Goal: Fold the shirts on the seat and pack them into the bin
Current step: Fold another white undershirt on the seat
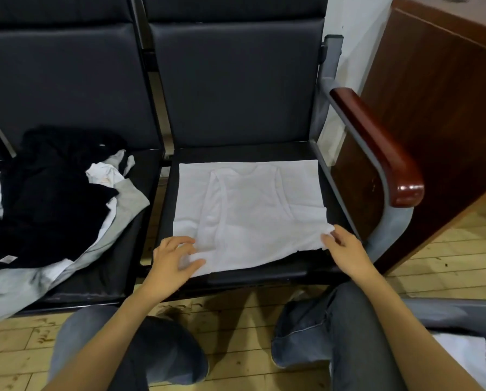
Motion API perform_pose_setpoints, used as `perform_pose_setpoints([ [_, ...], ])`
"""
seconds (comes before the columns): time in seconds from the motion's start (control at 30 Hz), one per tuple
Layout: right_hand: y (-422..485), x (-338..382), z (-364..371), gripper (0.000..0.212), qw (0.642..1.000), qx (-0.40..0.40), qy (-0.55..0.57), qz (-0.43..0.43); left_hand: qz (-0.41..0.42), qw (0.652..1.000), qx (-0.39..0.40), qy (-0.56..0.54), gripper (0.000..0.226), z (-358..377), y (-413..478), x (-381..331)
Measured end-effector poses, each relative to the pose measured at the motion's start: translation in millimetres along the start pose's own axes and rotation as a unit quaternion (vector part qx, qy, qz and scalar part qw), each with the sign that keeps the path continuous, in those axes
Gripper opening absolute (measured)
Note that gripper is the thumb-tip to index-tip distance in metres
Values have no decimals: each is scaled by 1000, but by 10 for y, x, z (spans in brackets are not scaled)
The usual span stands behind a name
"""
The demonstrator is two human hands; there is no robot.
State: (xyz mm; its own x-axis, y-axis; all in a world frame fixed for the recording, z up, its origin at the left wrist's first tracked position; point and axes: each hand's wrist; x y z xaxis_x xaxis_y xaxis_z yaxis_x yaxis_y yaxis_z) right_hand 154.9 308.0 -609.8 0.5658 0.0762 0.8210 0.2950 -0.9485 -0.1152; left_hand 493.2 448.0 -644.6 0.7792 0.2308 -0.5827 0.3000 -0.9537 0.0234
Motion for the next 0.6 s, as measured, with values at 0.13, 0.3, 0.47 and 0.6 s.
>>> perform_pose_setpoints([
  [0.13, 29, 8, -44, 19, 998, -55, 3, 37, -203, 946, -57, -248, 21, -187, 54, 32],
  [0.3, 74, -58, -16, 34, 987, -44, -104, 111, -293, 919, -89, -247, 14, -186, 32, 118],
  [0.47, 43, -52, 20, 37, 983, -5, -161, 84, -290, 916, -14, -278, 64, -156, -31, -23],
  [0.6, -13, 13, -8, 27, 991, -82, -104, 20, -298, 907, -46, -295, 47, -157, -54, -10],
])
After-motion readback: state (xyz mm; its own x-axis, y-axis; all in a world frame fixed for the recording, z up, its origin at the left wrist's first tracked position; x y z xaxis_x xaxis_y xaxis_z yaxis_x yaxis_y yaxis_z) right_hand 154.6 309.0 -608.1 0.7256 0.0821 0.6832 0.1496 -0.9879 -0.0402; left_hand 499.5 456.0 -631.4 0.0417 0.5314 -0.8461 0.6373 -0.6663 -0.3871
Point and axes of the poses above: each hand's wrist, its own y-axis towards the middle knuckle, its own z-axis out of the palm, x = y × z, and after that the axes turned 6 degrees about -z, right-handed
